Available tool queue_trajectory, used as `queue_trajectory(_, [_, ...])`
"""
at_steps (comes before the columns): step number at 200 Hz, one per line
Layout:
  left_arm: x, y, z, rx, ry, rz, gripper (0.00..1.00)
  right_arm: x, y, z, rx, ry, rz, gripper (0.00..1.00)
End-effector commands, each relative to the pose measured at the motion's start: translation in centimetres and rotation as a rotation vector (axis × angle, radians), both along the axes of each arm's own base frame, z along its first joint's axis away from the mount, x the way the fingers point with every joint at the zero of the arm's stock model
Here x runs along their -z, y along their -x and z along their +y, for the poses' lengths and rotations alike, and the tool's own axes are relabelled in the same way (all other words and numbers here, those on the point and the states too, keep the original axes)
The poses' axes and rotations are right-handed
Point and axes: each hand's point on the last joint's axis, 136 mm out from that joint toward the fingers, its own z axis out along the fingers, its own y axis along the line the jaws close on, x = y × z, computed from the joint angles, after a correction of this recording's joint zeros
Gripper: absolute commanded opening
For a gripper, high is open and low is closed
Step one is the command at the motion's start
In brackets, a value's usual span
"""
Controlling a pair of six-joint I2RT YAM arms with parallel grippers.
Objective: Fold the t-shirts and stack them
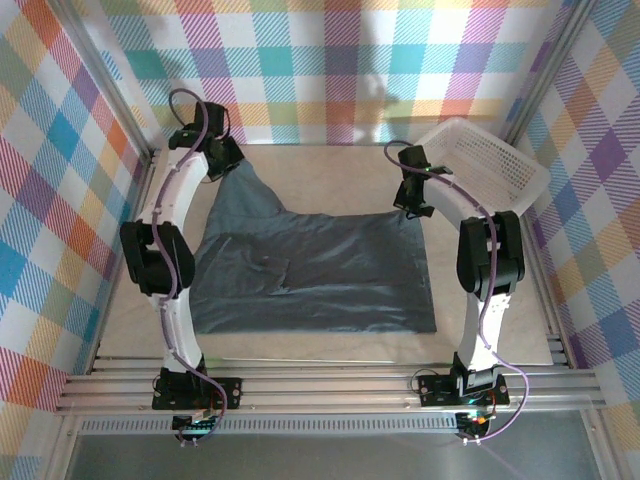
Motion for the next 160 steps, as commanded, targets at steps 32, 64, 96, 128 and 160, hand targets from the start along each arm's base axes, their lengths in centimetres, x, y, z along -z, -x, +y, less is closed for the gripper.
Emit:
queue_trajectory(32, [-2.7,9.0,2.3,-0.037,-0.040,0.018,0.00,-1.6,1.8,-0.1,-0.061,-0.058,-0.027,0.00])
queue_trajectory(64, [-1.9,14.3,2.5,-0.070,0.004,0.016,0.00,-2.4,3.5,0.0,-0.099,-0.077,-0.033,0.00])
queue_trajectory(96, [-0.1,19.6,3.6,-0.137,-0.001,0.038,0.00,-2.2,6.9,-0.6,-0.090,-0.094,-0.009,0.00])
queue_trajectory(128, [1.7,24.3,4.9,-0.213,-0.016,0.063,0.00,-0.4,10.3,-1.6,-0.058,-0.116,0.053,0.00])
queue_trajectory(160, [3.4,28.3,6.3,-0.279,-0.061,0.091,0.00,1.0,12.9,-2.0,-0.033,-0.134,0.096,0.00])
